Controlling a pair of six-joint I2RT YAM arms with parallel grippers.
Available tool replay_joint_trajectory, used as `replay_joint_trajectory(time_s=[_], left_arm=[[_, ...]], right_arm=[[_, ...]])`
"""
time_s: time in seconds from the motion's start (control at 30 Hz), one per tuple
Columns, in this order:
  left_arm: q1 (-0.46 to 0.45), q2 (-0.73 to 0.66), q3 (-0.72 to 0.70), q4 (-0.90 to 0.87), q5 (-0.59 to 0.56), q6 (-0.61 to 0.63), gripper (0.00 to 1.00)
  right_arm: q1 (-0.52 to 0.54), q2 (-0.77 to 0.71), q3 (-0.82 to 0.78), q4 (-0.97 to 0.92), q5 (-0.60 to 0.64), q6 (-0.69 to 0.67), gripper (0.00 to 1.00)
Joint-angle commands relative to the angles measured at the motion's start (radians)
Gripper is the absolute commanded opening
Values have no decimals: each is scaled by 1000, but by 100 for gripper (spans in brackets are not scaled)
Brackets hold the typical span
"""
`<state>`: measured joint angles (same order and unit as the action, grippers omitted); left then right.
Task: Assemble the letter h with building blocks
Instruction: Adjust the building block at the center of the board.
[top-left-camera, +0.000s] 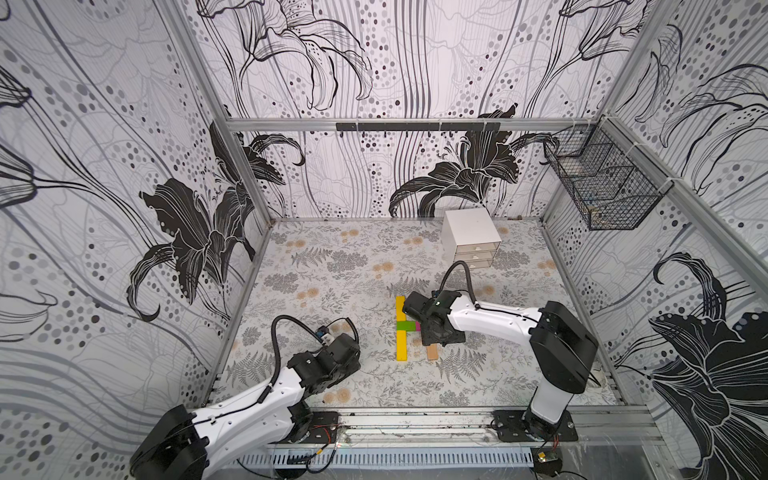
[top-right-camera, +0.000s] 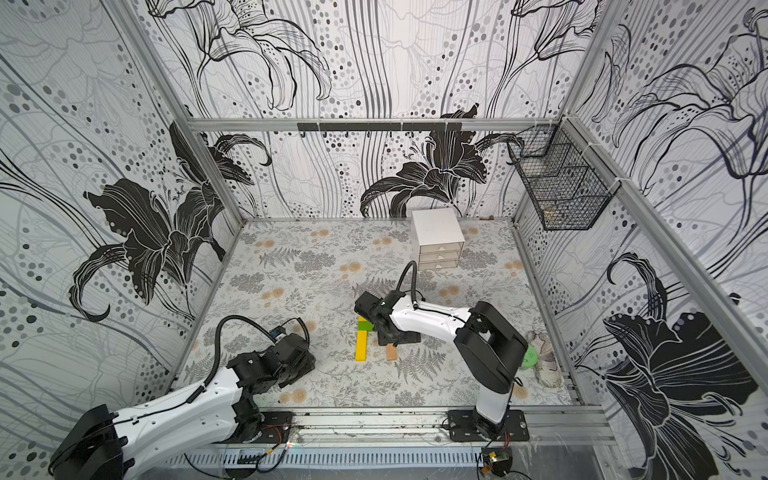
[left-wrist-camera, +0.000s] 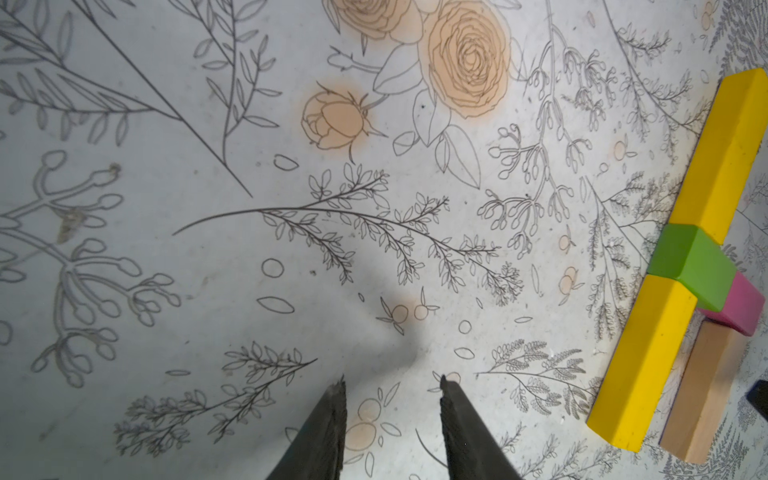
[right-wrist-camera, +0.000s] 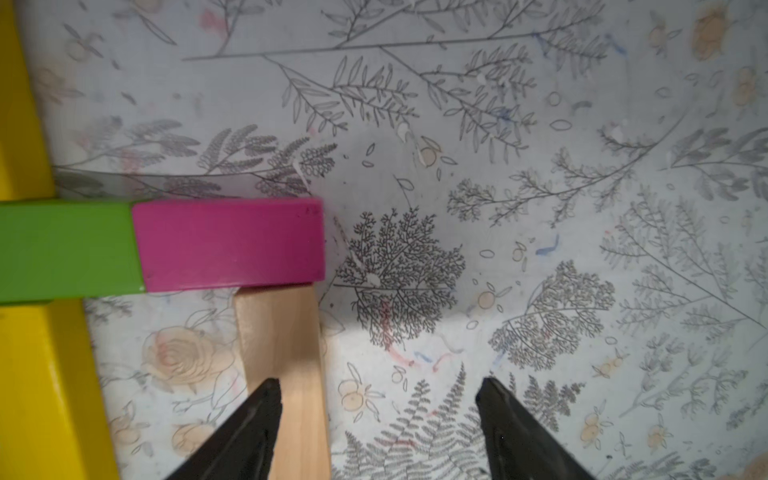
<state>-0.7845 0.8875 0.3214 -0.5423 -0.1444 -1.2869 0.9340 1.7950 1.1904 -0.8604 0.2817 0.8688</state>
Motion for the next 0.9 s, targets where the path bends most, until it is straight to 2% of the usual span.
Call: replay_joint_trajectory(time_s=[0.0, 0.37, 0.6, 0.87], left_arm=[[3, 14, 3, -13, 16, 14, 41], [3, 20, 3, -6, 14, 19, 41], [2, 37, 5, 9, 20, 21, 41], [3, 27, -2, 2, 19, 21, 41]], right_arm=[[0, 38, 33, 28, -28, -34, 77], [-1, 39, 48, 34, -31, -30, 76], [0, 90, 47, 69, -53, -19, 73], [0, 91, 33, 78, -48, 1, 61]])
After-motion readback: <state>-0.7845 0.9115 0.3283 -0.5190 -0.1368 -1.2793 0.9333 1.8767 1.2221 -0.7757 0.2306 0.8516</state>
